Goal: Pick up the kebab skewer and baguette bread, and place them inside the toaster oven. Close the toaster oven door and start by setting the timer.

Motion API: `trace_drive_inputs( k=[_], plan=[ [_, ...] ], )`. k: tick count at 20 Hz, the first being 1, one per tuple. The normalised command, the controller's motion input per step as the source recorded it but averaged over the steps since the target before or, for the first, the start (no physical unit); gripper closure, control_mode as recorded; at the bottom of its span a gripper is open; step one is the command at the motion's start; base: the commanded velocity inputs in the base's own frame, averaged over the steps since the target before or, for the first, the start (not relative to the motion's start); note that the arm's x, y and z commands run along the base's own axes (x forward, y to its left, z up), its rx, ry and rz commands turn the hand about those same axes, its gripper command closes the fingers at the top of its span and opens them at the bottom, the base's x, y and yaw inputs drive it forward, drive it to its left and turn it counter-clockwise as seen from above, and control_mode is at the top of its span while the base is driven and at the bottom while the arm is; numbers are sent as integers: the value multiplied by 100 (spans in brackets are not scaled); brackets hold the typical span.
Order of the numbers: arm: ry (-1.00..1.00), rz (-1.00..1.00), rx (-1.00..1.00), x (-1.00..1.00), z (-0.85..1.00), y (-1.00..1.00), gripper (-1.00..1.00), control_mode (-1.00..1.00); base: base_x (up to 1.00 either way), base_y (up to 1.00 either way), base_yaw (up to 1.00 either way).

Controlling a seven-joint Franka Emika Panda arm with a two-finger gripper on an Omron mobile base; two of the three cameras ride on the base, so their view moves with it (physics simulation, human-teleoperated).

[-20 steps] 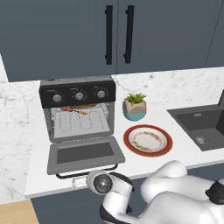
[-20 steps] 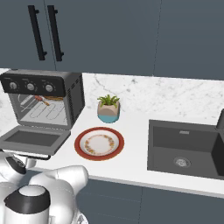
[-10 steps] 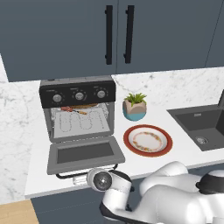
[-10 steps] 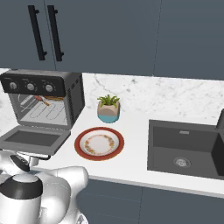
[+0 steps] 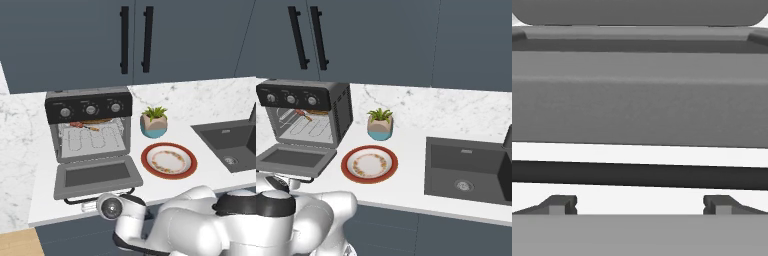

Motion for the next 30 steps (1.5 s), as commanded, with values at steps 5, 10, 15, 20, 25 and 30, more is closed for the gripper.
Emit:
trace_drive_inputs(
  k=[5,10,15,20,25,30],
  plan=[
    [0,0,0,26,-3,0,-100,-100,0,0,0],
    [-1,0,0,18,-17,0,-100,-100,0,0,0],
    [-4,0,1,19,-5,0,-100,-100,0,0,0],
    [-5,0,4,22,3,-10,-100,-100,0,0,0],
    [-1,0,4,34,13,-8,-100,-100,0,0,0],
    [0,0,3,40,24,-2,-100,-100,0,0,0]
  ],
)
